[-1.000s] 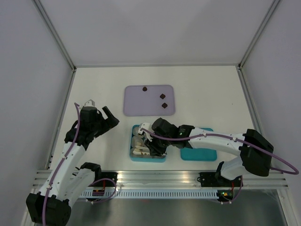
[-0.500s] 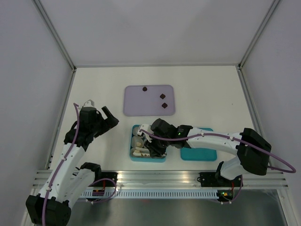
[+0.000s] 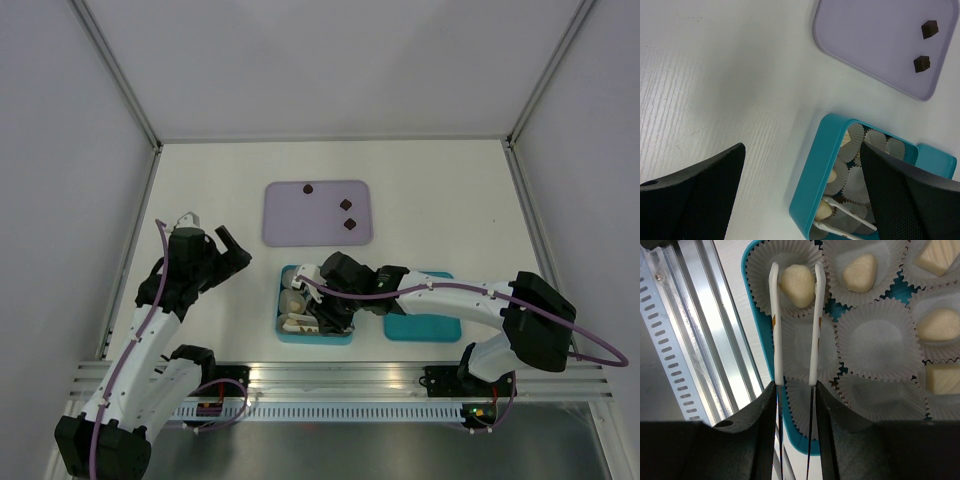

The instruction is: Pack the chocolate

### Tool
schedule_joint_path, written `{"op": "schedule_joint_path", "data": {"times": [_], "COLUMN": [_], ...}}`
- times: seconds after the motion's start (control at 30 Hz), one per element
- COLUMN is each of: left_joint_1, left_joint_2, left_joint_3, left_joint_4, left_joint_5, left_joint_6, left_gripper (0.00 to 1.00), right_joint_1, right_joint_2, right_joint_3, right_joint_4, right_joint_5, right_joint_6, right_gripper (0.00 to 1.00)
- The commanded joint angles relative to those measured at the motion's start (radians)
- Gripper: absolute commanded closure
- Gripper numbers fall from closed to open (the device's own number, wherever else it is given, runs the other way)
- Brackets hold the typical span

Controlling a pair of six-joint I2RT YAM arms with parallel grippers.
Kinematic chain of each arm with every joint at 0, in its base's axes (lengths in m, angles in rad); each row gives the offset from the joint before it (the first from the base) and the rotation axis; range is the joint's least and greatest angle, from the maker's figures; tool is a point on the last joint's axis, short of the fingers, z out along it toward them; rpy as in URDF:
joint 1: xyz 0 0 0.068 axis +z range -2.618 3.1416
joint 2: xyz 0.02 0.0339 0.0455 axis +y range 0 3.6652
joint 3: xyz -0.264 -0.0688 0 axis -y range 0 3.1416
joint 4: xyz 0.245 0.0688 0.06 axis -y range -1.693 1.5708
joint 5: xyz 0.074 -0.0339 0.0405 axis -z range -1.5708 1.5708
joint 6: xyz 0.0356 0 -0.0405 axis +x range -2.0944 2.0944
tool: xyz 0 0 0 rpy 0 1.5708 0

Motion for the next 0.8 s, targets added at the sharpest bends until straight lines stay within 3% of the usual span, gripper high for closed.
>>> {"op": "schedule_joint_path", "data": {"times": [0.0, 0.77], "left_joint_1": [-0.003, -0.003], "left_joint_2": [-0.013, -0.016], "left_joint_3": [0.002, 0.004], "left_joint_4": [-0.001, -0.004], "left_joint_5": [-0.009, -0.012], "left_joint_6": [-0.015, -0.01], "left_gripper": [0.01, 0.0], "right_joint_1": [0.004, 0.006], "right_joint_2": [0.008, 0.004], "right_joint_3": [0.046, 0.057], "right_joint_4": [0.053, 0.042], "right_joint_5": [-0.009, 0.0], "right_joint_6": [-0.011, 0.0], "right_gripper": [0.65, 0.57]}}
